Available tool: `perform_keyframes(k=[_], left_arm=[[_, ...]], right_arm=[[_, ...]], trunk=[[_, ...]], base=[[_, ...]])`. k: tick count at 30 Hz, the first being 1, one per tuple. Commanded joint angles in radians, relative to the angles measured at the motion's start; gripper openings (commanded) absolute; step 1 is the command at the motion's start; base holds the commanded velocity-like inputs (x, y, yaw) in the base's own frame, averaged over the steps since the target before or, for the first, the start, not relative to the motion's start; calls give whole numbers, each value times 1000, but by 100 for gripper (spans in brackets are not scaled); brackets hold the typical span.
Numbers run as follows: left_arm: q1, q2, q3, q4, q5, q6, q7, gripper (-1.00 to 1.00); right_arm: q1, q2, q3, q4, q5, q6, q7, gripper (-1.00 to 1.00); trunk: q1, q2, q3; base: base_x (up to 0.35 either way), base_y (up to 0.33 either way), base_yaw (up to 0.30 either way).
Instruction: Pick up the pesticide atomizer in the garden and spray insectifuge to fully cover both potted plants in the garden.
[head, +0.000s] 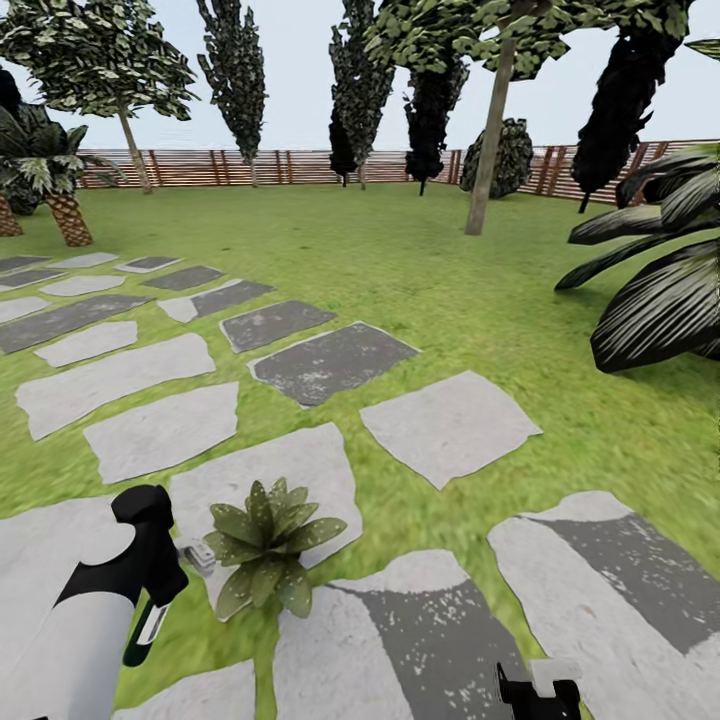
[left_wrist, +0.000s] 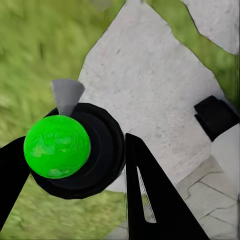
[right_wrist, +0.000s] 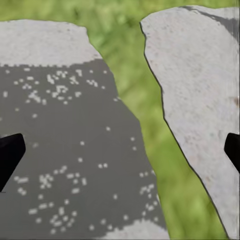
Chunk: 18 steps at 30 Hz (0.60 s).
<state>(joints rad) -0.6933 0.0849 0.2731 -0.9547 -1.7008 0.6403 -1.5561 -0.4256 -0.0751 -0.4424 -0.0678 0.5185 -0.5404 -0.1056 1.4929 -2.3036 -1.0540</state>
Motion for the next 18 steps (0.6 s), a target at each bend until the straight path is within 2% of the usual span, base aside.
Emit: perform_keyframes(k=[1,10,18], left_arm=[[0,0,2,0,-8,10,-8,-100],[5,1,1,1,-10,11,-8,-100],[5,3,2,1,-10,11,-5,-100]], right_arm=[[-1,0,-4,2,11,-3,-6,100],[-1,0,-4,2,11,-3,-6,100],[-1,0,-4,2,11,-3,-6,100]], trunk=[[0,0,-1],[0,0,-1],[0,0,-1]], base=[[-1,-312,0],[-87,-312,18],[-100,-312,250]])
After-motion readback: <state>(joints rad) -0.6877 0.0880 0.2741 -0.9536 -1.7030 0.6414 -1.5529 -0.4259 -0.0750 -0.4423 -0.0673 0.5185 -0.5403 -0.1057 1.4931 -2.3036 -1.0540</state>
